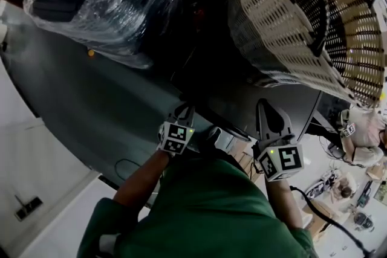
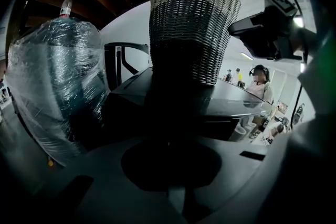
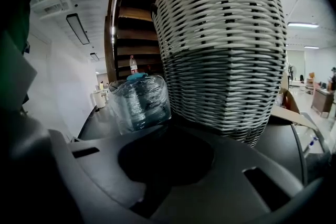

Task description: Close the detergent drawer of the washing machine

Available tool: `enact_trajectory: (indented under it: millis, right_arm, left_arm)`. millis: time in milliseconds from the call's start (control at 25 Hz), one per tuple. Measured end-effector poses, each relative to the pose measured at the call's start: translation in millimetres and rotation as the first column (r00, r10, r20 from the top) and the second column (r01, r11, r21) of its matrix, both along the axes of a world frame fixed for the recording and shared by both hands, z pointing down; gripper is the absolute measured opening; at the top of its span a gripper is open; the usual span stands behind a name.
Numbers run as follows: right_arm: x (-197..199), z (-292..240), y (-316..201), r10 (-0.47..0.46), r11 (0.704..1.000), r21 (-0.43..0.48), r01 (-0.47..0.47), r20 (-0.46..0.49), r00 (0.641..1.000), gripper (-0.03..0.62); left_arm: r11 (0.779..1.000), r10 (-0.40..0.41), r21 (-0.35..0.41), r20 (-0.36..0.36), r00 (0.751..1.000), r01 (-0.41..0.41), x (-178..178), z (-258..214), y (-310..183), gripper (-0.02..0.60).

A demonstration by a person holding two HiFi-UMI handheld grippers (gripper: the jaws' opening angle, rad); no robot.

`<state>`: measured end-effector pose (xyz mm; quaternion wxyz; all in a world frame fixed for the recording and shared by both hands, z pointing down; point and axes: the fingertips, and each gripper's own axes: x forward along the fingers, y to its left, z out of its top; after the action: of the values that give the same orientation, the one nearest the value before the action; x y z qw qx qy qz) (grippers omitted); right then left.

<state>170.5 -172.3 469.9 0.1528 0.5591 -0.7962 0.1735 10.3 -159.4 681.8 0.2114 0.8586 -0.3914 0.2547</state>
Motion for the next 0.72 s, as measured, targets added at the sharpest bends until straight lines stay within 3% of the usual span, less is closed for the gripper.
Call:
enact_trajectory:
  millis: [720]
  right_arm:
    - [-22,2,-12,-0.086,0.996,-0.024,0.086,0.021,0.996,0.021]
  left_arm:
    - [0.998,-0.018,-0.054,-0.017,1.0,0.017,4,2,-7,0.026]
